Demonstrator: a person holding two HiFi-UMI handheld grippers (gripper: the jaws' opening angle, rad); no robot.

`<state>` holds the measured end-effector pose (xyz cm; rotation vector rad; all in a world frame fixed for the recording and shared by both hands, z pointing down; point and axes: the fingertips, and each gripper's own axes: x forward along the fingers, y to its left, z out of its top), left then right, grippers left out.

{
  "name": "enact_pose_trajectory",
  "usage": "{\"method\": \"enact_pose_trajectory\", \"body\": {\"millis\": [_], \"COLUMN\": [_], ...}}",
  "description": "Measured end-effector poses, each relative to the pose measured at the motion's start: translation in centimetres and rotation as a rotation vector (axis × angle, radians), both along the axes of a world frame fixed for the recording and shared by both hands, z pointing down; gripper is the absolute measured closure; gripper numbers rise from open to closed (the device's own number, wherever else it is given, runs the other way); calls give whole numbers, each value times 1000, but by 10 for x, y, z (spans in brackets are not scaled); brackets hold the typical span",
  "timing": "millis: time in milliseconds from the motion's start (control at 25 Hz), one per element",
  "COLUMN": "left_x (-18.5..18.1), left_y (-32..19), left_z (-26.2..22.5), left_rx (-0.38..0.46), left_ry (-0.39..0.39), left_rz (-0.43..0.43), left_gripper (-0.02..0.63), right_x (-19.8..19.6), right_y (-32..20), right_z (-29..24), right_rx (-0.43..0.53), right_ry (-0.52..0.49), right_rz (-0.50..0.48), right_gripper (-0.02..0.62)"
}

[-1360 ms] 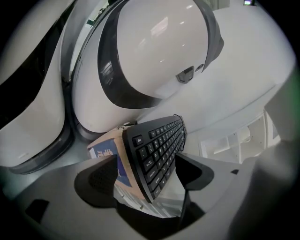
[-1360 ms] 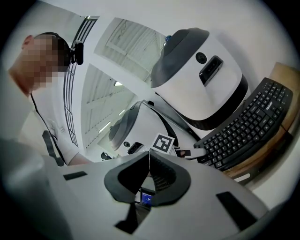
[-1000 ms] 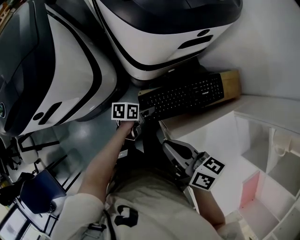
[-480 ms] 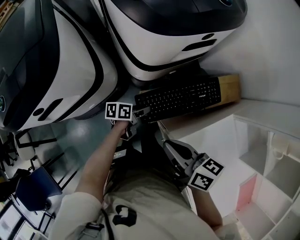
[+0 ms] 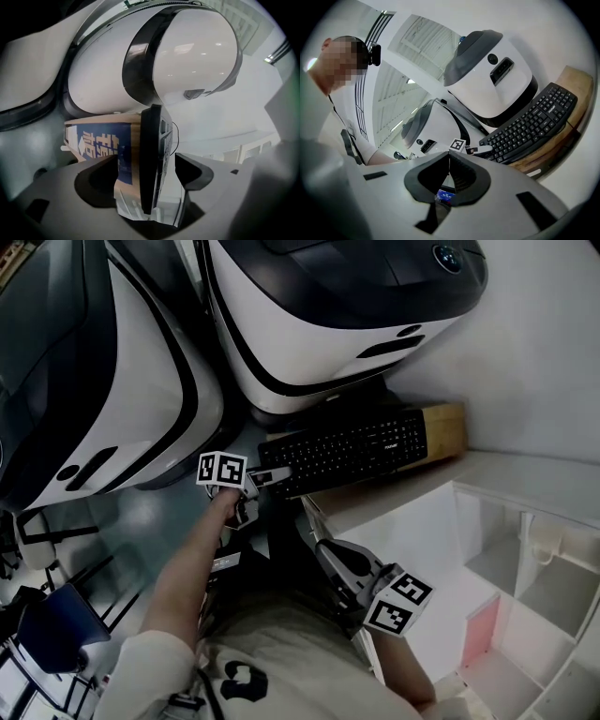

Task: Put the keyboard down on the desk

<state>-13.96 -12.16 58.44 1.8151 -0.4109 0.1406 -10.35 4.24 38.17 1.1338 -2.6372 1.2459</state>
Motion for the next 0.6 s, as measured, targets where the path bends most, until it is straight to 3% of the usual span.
{"method": "enact_pose_trajectory", "body": {"millis": [240, 400, 600], "left_x": [14, 7, 8], "left_y": [-12, -9, -4], "left_z": [4, 5, -17], "left_rx": [-24, -9, 29], "left_ry": [1, 17, 70], "left_rz": [-24, 16, 45], "left_gripper": [258, 301, 459], "right_x": [5, 5, 17], "right_y": [-3, 0, -1], "right_z": [-2, 8, 4], "right_rx": [5, -6, -7], "right_ry": [12, 18, 22], "right_rz": [-14, -4, -1], "right_gripper": [572, 572, 571]}}
